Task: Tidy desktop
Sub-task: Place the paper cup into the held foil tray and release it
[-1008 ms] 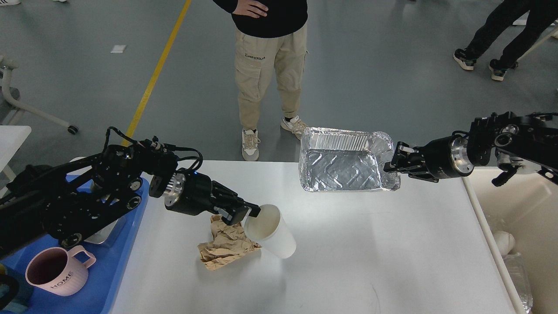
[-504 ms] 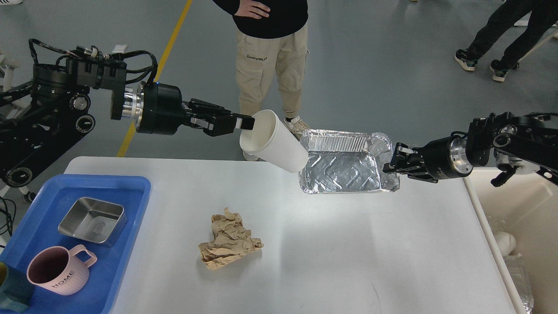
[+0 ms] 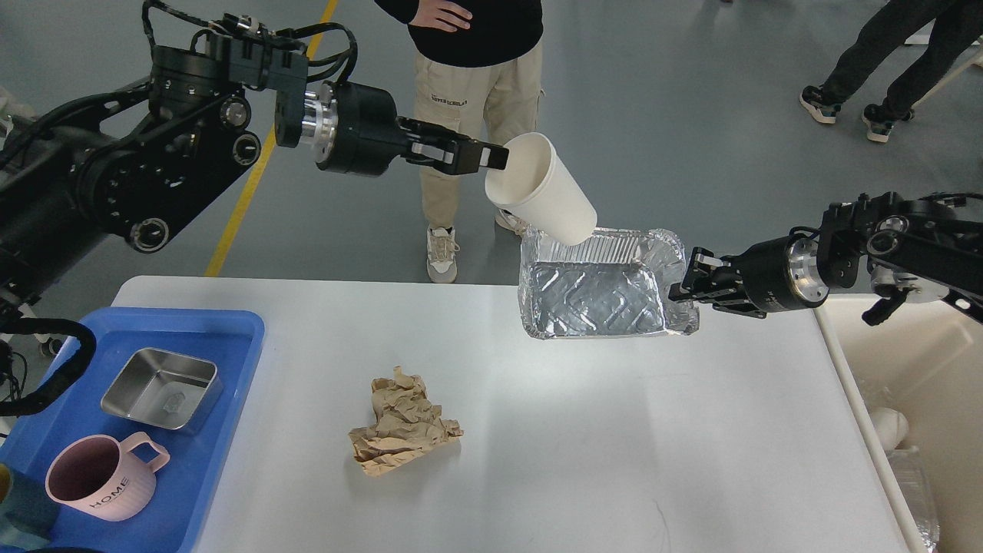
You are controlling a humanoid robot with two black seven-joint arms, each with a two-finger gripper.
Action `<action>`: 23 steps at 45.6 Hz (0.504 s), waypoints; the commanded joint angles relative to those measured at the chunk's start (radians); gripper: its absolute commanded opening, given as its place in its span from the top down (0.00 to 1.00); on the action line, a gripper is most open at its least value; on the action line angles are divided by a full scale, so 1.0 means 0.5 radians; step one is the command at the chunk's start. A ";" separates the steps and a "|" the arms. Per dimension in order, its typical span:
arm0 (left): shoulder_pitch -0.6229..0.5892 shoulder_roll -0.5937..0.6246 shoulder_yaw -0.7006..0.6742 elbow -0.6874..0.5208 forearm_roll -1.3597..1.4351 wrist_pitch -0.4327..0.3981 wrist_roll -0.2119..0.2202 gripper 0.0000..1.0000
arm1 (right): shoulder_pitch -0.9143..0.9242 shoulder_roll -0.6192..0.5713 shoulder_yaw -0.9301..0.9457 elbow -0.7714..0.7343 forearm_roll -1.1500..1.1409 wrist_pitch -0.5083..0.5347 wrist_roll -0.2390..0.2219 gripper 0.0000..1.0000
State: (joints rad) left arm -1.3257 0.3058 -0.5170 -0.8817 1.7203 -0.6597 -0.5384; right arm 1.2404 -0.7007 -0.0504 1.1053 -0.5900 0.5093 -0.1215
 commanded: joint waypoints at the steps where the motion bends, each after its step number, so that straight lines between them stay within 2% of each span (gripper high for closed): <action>1: -0.094 -0.160 0.135 0.134 0.002 0.077 0.009 0.95 | 0.007 -0.004 0.003 0.004 -0.001 0.000 0.001 1.00; 8: -0.189 -0.305 0.297 0.266 0.002 0.089 0.052 0.94 | 0.013 -0.010 0.003 0.017 -0.001 0.000 0.001 1.00; 17: -0.248 -0.467 0.531 0.398 -0.001 0.157 0.052 0.93 | 0.029 -0.016 0.006 0.026 0.002 0.000 0.001 1.00; 23: -0.248 -0.544 0.571 0.462 -0.004 0.184 0.058 0.93 | 0.032 -0.022 0.006 0.032 0.002 0.000 0.001 1.00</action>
State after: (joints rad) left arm -1.4491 0.0661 -0.2496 -0.6769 1.7189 -0.5784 -0.5118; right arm 1.2546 -0.7088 -0.0478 1.1197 -0.5900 0.5093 -0.1211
